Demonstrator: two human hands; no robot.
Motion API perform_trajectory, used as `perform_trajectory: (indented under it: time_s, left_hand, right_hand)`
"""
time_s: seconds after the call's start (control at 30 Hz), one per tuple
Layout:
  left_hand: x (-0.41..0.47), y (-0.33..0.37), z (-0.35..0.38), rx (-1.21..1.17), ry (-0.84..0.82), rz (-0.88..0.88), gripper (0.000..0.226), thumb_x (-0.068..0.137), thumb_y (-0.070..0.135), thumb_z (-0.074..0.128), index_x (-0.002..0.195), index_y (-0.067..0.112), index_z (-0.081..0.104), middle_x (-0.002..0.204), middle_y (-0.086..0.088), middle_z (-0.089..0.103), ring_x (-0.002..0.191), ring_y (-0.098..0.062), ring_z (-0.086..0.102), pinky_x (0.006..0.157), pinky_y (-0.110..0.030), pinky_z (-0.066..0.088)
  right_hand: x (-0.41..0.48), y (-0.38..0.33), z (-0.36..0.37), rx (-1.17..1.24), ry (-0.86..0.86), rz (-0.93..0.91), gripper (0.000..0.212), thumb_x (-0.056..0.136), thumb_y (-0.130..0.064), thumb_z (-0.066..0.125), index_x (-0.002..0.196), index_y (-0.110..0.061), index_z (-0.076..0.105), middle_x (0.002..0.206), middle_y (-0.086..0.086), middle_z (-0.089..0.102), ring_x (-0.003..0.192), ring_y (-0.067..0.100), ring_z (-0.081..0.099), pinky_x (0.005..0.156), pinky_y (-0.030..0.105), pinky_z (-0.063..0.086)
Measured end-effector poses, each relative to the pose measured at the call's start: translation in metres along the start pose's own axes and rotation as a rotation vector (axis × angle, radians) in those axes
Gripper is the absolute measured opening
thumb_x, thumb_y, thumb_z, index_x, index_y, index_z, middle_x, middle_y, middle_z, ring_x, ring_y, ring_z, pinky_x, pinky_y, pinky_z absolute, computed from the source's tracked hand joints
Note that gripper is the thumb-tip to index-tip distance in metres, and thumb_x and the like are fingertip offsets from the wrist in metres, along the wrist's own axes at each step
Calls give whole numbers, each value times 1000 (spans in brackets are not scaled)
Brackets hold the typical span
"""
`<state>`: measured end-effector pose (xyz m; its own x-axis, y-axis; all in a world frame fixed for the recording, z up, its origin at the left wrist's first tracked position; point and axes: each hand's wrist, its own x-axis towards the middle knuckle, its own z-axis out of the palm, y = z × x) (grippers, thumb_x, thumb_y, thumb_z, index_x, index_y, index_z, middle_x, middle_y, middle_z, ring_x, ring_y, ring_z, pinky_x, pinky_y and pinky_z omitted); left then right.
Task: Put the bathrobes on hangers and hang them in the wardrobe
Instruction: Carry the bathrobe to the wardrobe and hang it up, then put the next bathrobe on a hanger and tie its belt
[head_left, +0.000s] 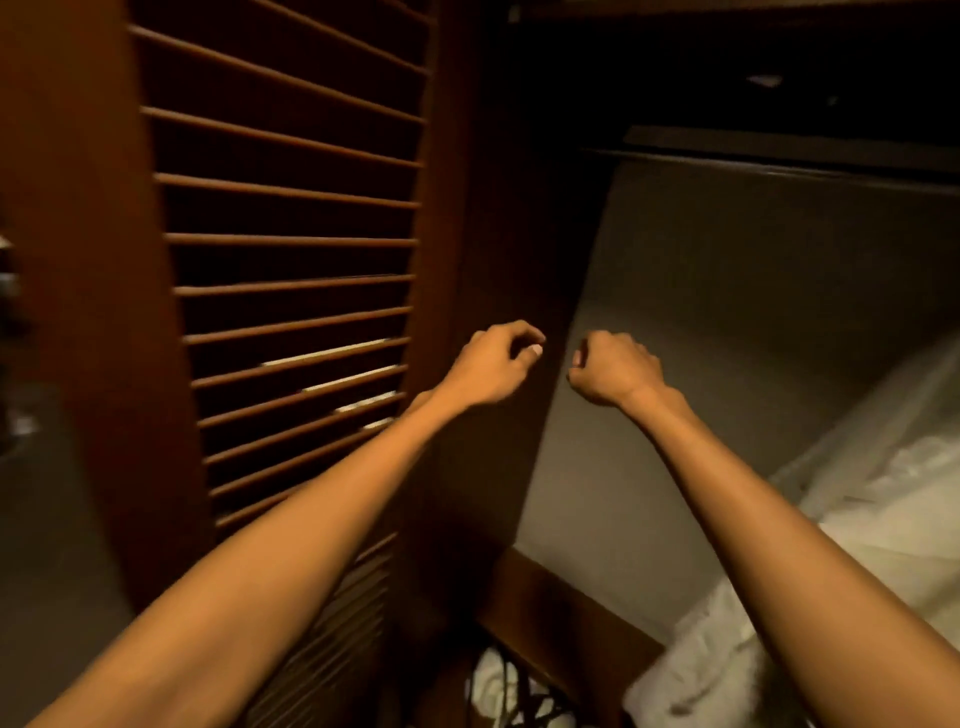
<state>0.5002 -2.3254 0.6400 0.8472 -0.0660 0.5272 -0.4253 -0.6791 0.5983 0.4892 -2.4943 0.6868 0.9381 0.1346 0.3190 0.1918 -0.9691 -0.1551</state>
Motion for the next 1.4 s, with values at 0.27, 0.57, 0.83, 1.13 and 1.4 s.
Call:
perform_trajectory:
  time_s: [0.27,0.57,0.83,1.13,1.4]
  left_hand:
    - [-163,-68,-166,209,215,-112,24,95,39,53,117,35,63,110,12,71,95,-14,68,90,-40,51]
    - [-257,-88,-302,129,369,48,19,98,21,58,113,17,69,91,3,73,80,-8,69,74,-35,57]
    - [-291,-159,-405,222,518,-51,18,95,23,60,108,15,71,91,3,71,85,-11,67,72,-38,58]
    - [-278,-298,-521,280,561,-214,20,95,28,59,112,21,68,93,6,70,81,-11,68,66,-36,59]
    - [-259,-452,-623,291,659,-347,19,96,23,59,111,16,68,86,9,69,71,2,65,64,-18,52]
  right_hand:
    - [-72,-205,64,0,-563,-536,31,88,-30,64,115,-15,61,111,8,64,102,25,61,80,30,49]
    - [-154,-414,113,-164,-829,-1032,58,85,-68,50,119,-23,64,123,-6,58,117,16,52,100,33,40]
    - [-167,-525,153,122,-734,-1003,29,87,-37,67,112,-21,65,110,0,66,96,16,63,84,31,54]
    - [-93,-684,198,153,-739,-1044,20,89,-29,65,107,-20,67,104,1,66,97,17,63,87,34,54]
    - [-4,-848,263,183,-735,-1145,8,93,-26,62,98,-21,60,92,-3,59,81,11,57,63,21,42]
